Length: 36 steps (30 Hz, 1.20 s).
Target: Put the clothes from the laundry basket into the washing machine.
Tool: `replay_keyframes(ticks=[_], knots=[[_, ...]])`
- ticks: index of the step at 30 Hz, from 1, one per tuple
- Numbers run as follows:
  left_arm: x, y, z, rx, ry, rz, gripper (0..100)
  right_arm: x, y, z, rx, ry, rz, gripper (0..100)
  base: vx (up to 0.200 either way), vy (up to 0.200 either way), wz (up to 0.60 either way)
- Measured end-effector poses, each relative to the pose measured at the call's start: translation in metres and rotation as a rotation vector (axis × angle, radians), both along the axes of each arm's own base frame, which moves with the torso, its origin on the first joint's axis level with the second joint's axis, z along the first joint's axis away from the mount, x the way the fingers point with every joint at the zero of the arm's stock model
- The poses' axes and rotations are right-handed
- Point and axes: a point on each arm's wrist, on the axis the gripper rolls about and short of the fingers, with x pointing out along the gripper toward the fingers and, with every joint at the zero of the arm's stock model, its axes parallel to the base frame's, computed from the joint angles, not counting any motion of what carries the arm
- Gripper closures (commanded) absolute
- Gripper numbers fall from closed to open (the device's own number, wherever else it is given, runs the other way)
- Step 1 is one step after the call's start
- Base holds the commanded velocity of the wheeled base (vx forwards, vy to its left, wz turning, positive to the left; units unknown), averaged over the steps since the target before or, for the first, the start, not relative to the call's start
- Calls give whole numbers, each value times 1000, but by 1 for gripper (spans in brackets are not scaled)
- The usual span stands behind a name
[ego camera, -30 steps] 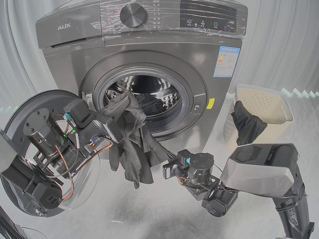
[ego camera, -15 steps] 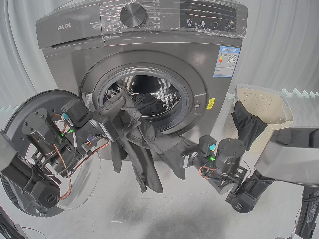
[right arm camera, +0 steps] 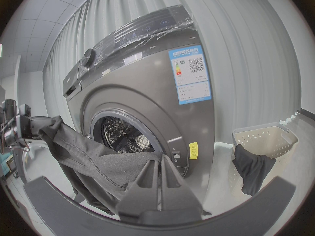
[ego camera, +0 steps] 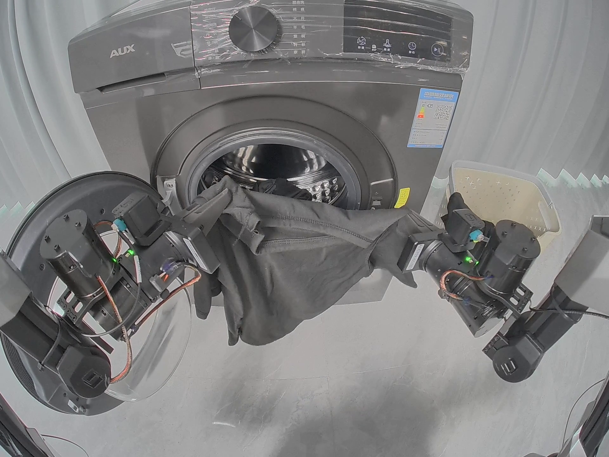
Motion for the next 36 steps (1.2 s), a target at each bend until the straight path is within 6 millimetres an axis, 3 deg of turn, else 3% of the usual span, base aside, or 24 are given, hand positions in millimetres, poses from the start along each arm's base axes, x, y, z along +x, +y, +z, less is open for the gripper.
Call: replay_keyframes(ticks=[13,36], knots=[[-1,5,-10,20,39,17,100,-18,-10,40,80,-102,9,100,0,0,0],[6,28,-6,12,25,102,100,-33,-1,55,105,-143,52,100,0,0,0]])
